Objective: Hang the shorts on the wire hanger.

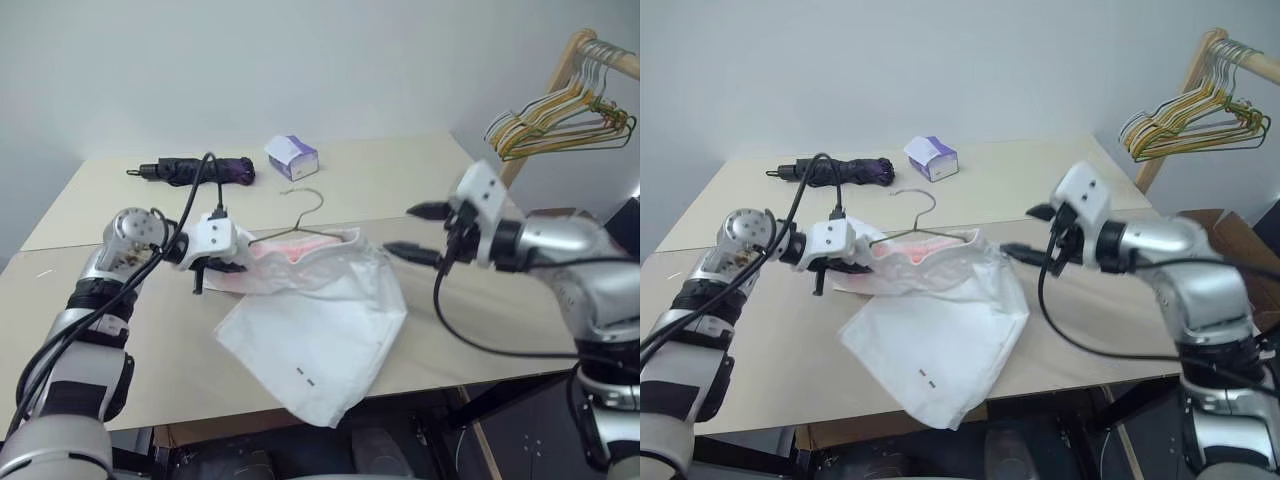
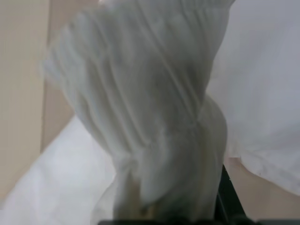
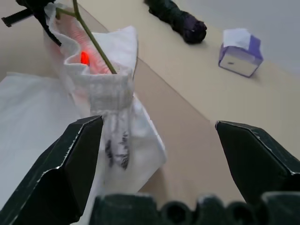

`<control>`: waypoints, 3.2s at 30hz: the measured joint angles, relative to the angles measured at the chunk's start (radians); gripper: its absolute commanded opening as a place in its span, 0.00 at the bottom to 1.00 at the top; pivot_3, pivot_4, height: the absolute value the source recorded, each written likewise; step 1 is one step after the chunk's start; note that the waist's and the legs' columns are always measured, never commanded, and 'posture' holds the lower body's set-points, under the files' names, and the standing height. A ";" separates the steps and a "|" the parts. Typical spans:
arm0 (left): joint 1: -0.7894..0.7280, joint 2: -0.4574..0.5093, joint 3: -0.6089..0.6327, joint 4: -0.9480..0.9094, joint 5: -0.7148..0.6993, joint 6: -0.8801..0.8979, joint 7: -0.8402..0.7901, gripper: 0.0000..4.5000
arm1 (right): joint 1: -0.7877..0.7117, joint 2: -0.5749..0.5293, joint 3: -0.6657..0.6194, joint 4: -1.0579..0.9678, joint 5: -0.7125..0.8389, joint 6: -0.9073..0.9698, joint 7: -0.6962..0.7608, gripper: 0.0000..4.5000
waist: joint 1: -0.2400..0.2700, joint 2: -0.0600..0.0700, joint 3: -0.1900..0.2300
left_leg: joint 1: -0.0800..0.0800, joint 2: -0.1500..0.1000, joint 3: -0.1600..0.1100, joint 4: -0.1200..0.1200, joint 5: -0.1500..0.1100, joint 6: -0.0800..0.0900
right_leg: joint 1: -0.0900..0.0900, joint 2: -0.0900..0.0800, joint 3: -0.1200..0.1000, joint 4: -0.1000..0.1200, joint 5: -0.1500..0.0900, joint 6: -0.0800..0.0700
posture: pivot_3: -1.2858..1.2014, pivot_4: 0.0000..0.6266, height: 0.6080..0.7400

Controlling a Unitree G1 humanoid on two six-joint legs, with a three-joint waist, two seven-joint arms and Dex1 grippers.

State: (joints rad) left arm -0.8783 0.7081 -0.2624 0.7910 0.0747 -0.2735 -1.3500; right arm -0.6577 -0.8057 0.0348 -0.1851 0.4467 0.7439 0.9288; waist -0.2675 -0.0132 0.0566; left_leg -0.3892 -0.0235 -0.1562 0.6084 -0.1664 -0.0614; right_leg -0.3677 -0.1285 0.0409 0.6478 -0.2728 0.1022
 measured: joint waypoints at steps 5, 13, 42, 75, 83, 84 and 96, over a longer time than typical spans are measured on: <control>-0.009 -0.020 0.006 -0.002 -0.003 -0.014 -0.017 0.00 | -0.177 -0.004 0.165 0.172 -0.074 -0.023 0.163 0.99 | -0.018 0.000 0.000 | -0.001 0.000 0.000 0.000 0.000 0.000 | -0.001 0.000 0.000 0.000 0.000 0.000 | 0.43 0.00 1.00; -0.009 -0.036 0.010 -0.033 -0.006 -0.016 -0.027 0.00 | -0.277 0.071 0.335 0.342 -0.211 -0.111 0.292 0.99 | -0.022 0.000 0.000 | -0.001 -0.001 0.000 0.000 0.000 0.000 | -0.001 0.000 0.000 0.000 0.000 0.001 | 0.44 0.00 1.00; -0.038 -0.102 0.073 -0.029 -0.123 0.019 -0.133 0.33 | -0.227 0.106 0.345 0.323 -0.350 -0.115 0.387 0.00 | -0.021 0.000 0.000 | -0.001 -0.001 -0.003 0.001 0.000 -0.001 | -0.001 0.000 -0.001 0.001 0.000 0.001 | 0.42 0.00 1.00; 0.021 -0.279 0.371 -0.474 -0.517 0.472 0.268 0.99 | 0.352 0.191 -0.540 -0.351 0.087 0.679 -0.265 0.00 | -0.067 0.001 -0.001 | -0.003 -0.002 -0.001 0.004 0.000 0.000 | 0.000 -0.002 -0.001 0.001 0.000 0.002 | 0.37 0.00 1.00; 0.060 -0.320 0.398 -0.666 -0.672 0.700 0.389 0.99 | 0.312 0.291 -0.686 -0.411 0.018 0.777 -0.513 0.00 | -0.084 0.002 -0.001 | -0.002 -0.002 -0.001 0.004 0.000 0.000 | 0.000 -0.002 0.000 0.001 0.000 0.002 | 0.36 0.00 1.00; 0.060 -0.323 0.404 -0.682 -0.696 0.727 0.403 0.99 | 0.302 0.291 -0.698 -0.419 0.006 0.788 -0.538 0.00 | -0.084 0.002 -0.001 | -0.002 -0.002 -0.001 0.004 0.000 0.000 | 0.000 -0.002 0.000 0.001 0.000 0.002 | 0.36 0.00 1.00; 0.021 -0.356 0.448 -0.757 -0.807 0.799 0.499 0.99 | 0.059 0.286 -0.827 -0.260 -0.182 0.842 -0.771 0.00 | -0.107 0.002 -0.002 | -0.002 -0.002 0.001 0.004 0.000 0.000 | 0.001 -0.002 0.000 0.001 0.000 0.001 | 0.37 0.00 1.00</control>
State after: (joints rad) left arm -0.8568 0.3526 0.1853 0.0345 -0.7323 0.5259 -0.8511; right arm -0.5982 -0.5200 -0.7919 -0.4455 0.2644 1.5858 0.1579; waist -0.3746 -0.0108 0.0551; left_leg -0.3913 -0.0254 -0.1554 0.6128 -0.1662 -0.0617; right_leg -0.3672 -0.1302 0.0413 0.6485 -0.2729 0.1034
